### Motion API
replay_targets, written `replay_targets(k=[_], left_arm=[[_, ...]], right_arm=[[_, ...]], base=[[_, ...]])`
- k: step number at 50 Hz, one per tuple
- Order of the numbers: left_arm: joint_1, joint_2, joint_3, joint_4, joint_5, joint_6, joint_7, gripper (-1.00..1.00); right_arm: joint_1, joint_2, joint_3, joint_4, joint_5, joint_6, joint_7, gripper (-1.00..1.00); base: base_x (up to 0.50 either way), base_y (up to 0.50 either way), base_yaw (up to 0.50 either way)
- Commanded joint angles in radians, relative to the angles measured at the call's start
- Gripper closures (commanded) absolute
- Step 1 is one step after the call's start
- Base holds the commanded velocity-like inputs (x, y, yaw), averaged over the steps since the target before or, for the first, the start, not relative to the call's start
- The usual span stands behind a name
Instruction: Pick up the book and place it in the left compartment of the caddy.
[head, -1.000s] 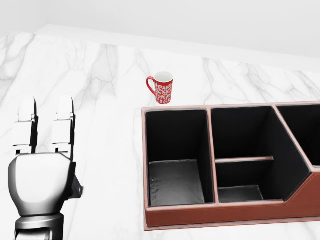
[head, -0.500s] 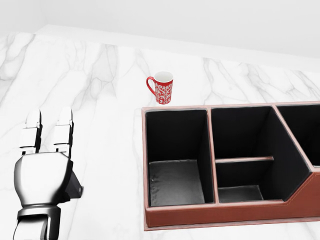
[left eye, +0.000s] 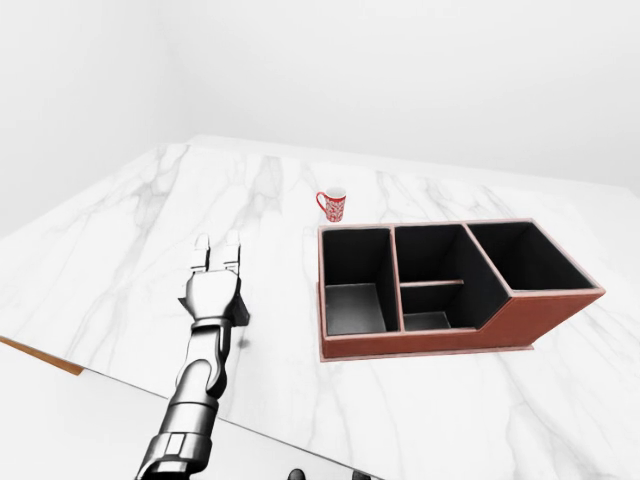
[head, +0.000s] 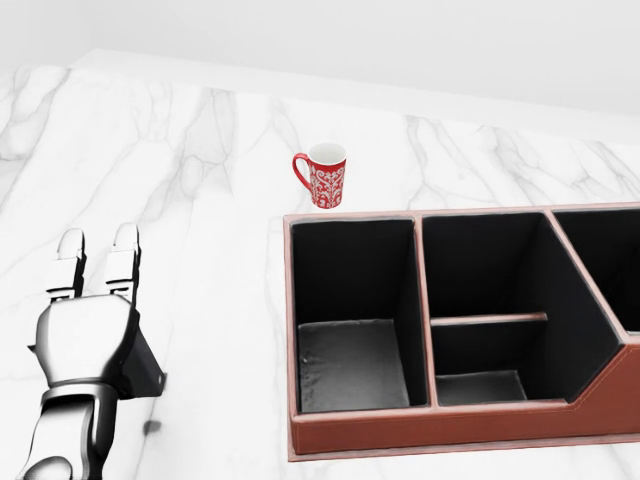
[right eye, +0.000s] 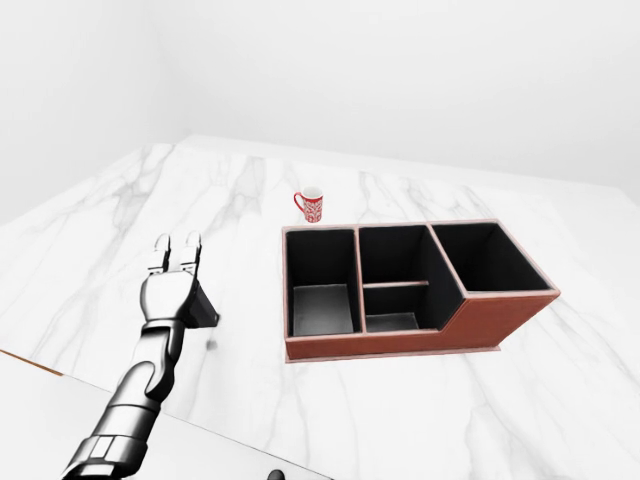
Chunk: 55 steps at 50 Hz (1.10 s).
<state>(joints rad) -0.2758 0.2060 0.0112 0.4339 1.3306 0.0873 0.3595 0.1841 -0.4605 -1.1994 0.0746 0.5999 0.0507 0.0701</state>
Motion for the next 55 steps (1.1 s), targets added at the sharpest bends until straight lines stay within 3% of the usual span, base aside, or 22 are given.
replay_targets(k=[1, 7, 22, 34, 45, 49, 52, 55], left_arm=[[-0.076, 0.026, -0.018, 0.139, -0.016, 0.0, 0.014, -1.0], [-0.123, 0.034, -0.027, 0.232, -0.003, 0.0, 0.021, -1.0], [-0.147, 0.051, -0.032, 0.317, -0.028, 0.0, 0.05, -1.0], [-0.205, 0.072, -0.03, 0.452, -0.067, 0.0, 0.081, -1.0], [-0.278, 0.089, -0.046, 0.581, -0.113, 0.0, 0.099, -1.0], [-0.295, 0.095, -0.052, 0.611, -0.122, 0.0, 0.102, -1.0], [-0.313, 0.098, -0.055, 0.646, -0.131, 0.0, 0.112, -1.0], [-0.321, 0.097, -0.063, 0.691, -0.137, 0.0, 0.142, -1.0]], right_arm=[[-0.002, 0.002, 0.009, 0.013, -0.007, -0.021, 0.007, -1.0], [0.004, 0.0, 0.008, 0.007, -0.006, -0.001, 0.007, -1.0], [-0.004, -0.001, 0.021, 0.035, -0.013, -0.033, 0.01, -1.0], [0.003, 0.001, 0.01, 0.012, -0.008, -0.014, 0.012, -1.0], [0.0, 0.004, 0.016, 0.022, -0.012, -0.033, 0.016, -1.0], [0.005, 0.007, 0.012, 0.007, -0.009, -0.023, 0.015, -1.0], [-0.002, 0.005, 0.019, 0.025, -0.015, -0.039, 0.018, -1.0], [0.006, 0.006, 0.011, 0.005, -0.008, -0.022, 0.017, -1.0]], base=[[0.0, 0.0, 0.0], [0.0, 0.0, 0.0], [0.0, 0.0, 0.0], [0.0, 0.0, 0.0], [0.0, 0.0, 0.0], [0.0, 0.0, 0.0], [0.0, 0.0, 0.0], [0.0, 0.0, 0.0]])
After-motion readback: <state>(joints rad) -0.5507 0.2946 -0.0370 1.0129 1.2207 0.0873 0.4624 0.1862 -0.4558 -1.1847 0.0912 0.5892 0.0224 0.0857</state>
